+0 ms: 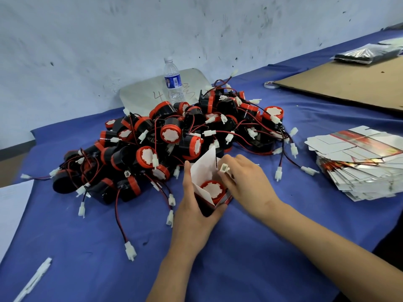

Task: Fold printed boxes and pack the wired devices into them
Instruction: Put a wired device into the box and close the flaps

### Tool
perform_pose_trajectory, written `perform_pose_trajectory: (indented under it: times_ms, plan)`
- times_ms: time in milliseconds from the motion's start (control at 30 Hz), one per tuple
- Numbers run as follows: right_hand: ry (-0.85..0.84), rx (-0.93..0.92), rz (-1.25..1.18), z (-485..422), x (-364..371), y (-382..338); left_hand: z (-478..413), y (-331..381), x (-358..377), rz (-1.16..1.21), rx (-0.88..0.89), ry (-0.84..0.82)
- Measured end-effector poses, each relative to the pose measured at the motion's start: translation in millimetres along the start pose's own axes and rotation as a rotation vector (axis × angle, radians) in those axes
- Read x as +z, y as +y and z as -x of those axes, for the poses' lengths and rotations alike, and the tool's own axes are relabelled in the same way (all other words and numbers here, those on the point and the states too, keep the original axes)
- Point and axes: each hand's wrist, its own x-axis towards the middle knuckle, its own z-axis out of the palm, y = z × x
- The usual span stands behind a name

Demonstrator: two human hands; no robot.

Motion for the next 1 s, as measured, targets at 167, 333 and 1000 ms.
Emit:
perform_pose_trajectory:
  times_ms: [167, 333, 1000]
  plan:
    - [-0.038, -0.006, -0.199, -4, -7, -2, -1, -2, 0, 0.010, 0.013, -0.018]
    - [0.194, -0.070, -0.306, -4, -6, -8, 0, -1, 1, 0.016, 0.039, -0.015]
    - [0.332, 0.128, -0.520, -5, 4, 13, 1, 6, 1, -0.059, 0.100, 0.011]
